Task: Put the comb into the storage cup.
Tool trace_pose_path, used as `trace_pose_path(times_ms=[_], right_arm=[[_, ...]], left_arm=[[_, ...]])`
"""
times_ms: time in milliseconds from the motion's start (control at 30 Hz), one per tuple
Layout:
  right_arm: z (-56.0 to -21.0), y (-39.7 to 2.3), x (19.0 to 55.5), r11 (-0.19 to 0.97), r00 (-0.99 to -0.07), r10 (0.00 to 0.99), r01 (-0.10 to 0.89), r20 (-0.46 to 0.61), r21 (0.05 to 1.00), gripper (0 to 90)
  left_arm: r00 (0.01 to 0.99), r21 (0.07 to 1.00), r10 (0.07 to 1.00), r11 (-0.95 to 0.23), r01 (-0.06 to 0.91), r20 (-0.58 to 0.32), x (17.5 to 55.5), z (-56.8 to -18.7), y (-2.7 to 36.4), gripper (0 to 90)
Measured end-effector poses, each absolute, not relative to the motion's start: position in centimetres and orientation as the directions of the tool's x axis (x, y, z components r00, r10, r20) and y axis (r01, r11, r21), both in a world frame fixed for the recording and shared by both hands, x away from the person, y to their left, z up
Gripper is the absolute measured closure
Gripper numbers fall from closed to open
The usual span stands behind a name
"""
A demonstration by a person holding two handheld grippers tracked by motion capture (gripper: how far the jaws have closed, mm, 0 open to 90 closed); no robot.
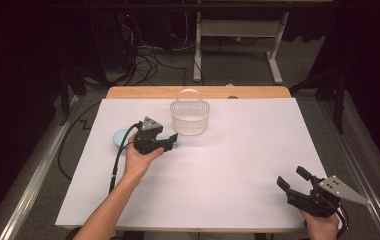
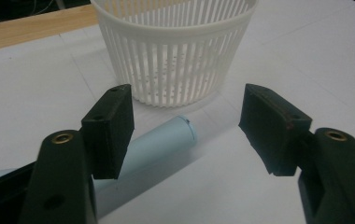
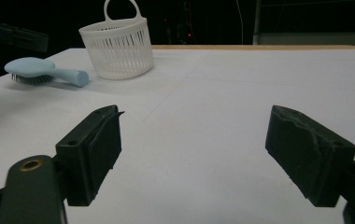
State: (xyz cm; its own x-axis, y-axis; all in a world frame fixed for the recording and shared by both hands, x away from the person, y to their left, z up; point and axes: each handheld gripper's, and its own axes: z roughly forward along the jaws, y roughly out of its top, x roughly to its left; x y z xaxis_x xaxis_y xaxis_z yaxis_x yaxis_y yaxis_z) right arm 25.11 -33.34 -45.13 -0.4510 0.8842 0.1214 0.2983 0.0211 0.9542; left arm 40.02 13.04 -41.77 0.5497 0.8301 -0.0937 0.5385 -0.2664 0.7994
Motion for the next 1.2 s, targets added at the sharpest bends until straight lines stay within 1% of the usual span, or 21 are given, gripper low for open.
trace_pose_path(times_ms=[67,233,400,600,667,733,867,900,1200], right_arm=[[-45.1,-33.3,25.1,0.021,-0.452,0.884,0.298,0.122,0.954,19.1],[-45.1,-33.4,25.1,0.019,-0.452,0.883,0.299,0.124,0.954,19.1],[-45.1,-33.4,25.1,0.020,-0.453,0.883,0.299,0.123,0.954,19.1],[-45.1,-33.4,25.2,0.021,-0.454,0.883,0.296,0.121,0.955,19.2],[-45.1,-33.4,25.2,0.021,-0.454,0.883,0.296,0.122,0.955,19.2],[-45.1,-33.4,25.2,0.021,-0.455,0.882,0.296,0.122,0.955,19.2],[-45.1,-33.4,25.2,0.022,-0.455,0.882,0.296,0.121,0.955,19.2],[-45.1,-33.4,25.2,0.022,-0.455,0.882,0.296,0.121,0.955,19.2],[-45.1,-33.4,25.2,0.021,-0.456,0.881,0.297,0.122,0.955,19.2]], left_arm=[[0.549,0.791,0.831,-0.279,0.544,-0.085,40.3,-41.7,13.0,39.6],[0.524,0.758,0.848,-0.290,0.585,-0.080,41.5,-41.6,13.0,42.0],[0.511,0.717,0.858,-0.319,0.620,-0.061,42.9,-41.0,12.5,47.2],[0.498,0.671,0.865,-0.330,0.664,-0.067,44.0,-41.2,12.1,52.9],[0.491,0.654,0.867,-0.326,0.682,-0.080,44.4,-41.2,12.0,54.3],[0.477,0.620,0.872,-0.314,0.719,-0.111,45.1,-41.6,11.9,58.9],[0.464,0.582,0.877,-0.314,0.750,-0.123,45.8,-42.0,12.0,65.4],[0.463,0.577,0.878,-0.316,0.753,-0.123,45.9,-42.1,12.0,65.4],[0.454,0.547,0.880,-0.314,0.776,-0.139,46.9,-42.7,11.4,75.7]])
